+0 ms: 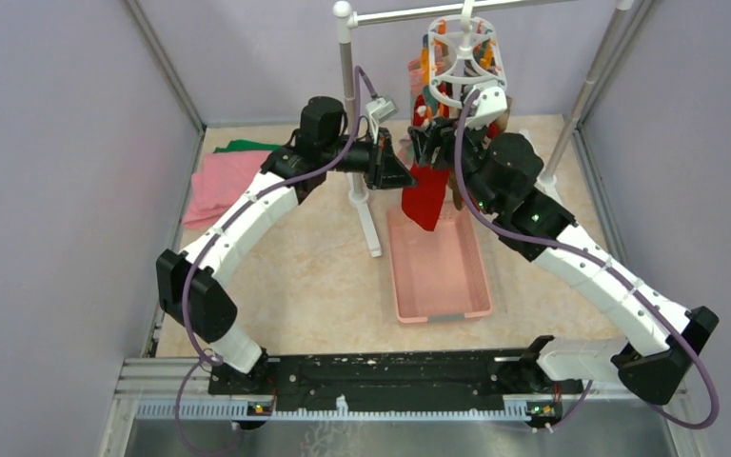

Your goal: Remove the socks clipped to the hanger

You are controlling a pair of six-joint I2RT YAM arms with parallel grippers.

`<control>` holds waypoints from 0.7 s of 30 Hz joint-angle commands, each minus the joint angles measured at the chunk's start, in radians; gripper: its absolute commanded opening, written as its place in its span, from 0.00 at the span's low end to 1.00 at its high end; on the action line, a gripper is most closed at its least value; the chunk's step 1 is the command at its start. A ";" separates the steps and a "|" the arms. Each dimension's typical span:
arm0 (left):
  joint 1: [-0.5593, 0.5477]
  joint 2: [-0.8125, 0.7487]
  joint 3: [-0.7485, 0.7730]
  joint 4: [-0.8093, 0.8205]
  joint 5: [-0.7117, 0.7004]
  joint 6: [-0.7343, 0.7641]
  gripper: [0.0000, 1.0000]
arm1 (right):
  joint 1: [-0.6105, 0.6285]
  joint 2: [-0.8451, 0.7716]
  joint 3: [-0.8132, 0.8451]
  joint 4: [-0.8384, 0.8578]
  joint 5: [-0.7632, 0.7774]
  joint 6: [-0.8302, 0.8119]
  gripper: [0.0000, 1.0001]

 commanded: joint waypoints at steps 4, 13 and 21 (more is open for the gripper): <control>-0.006 0.001 0.040 0.005 -0.021 0.016 0.00 | 0.012 -0.023 0.061 0.087 0.117 -0.108 0.50; -0.007 0.000 0.035 0.004 -0.027 0.017 0.00 | 0.012 0.020 0.128 0.062 0.106 -0.143 0.41; -0.007 0.006 0.033 0.003 -0.035 0.030 0.00 | 0.009 0.052 0.157 0.049 0.095 -0.134 0.22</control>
